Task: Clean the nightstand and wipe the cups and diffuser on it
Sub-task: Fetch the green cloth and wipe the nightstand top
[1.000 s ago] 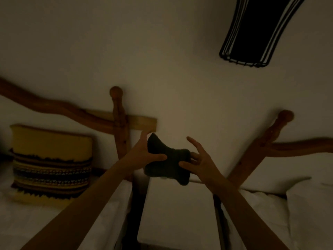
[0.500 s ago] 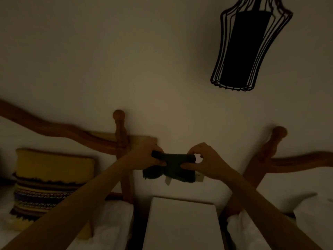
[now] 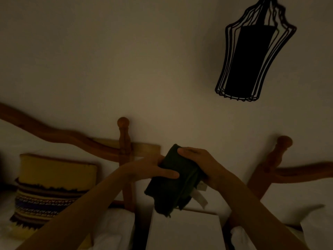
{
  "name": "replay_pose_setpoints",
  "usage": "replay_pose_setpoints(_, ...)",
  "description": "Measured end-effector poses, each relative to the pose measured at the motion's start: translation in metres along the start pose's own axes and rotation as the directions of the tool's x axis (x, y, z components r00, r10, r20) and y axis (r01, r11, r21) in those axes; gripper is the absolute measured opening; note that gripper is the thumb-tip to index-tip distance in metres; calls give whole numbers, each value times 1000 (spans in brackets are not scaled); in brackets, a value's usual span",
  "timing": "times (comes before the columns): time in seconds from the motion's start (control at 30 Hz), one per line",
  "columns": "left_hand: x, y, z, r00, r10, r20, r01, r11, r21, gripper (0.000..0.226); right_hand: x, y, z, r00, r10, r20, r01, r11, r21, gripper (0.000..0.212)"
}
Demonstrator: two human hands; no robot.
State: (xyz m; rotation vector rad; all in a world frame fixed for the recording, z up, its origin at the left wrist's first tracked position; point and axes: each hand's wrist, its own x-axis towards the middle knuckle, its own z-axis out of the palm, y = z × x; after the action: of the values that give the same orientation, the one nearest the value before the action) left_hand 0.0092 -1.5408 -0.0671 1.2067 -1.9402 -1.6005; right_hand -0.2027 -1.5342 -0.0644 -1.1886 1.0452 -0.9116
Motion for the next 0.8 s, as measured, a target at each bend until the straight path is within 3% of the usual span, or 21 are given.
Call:
replay_pose_setpoints(0.07, 2, -7, 1, 998, 20, -56, -26, 994, -108, 67, 1, 11, -2, 987, 153, 47, -160, 927, 340, 66)
replay_pose_setpoints(0.13, 4, -14, 1, 993, 26, -116, -51, 975, -217, 64, 0, 31, -4, 969, 205, 136, -246, 802, 545, 81)
replay_pose_setpoints(0.23, 7, -20, 1, 979, 47, -198, -89, 974, -210, 61, -6, 57, 7, 936, 139, 322, -334, 637, 695, 88)
replay_pose_setpoints(0.33, 8, -25, 3, 971, 57, -232, -125, 949, -289, 58, -7, 64, 13, 948, 99, 304, -302, 586, 752, 88)
replay_pose_setpoints(0.43, 12, -25, 4, 951, 49, -306, -170, 908, -383, 56, -6, 63, 16, 967, 120, 223, -248, 629, 737, 78)
replay_pose_setpoints(0.5, 16, -24, 5, 931, 52, -360, -204, 895, -397, 53, -4, 61, 19, 975, 154, 158, -220, 699, 680, 64)
replay_pose_setpoints(0.6, 18, -23, 6, 915, 59, -398, -216, 906, -364, 43, 1, 56, 19, 983, 166, 74, -180, 833, 524, 60)
replay_pose_setpoints(0.7, 18, -25, 6, 931, 80, -357, -208, 918, -337, 35, 2, 47, 12, 994, 113, -4, -107, 949, 296, 56)
replay_pose_setpoints(0.8, 12, -22, -2, 973, 35, -230, -111, 939, -326, 42, -1, 39, 4, 999, -7, -49, 13, 993, 118, 51)
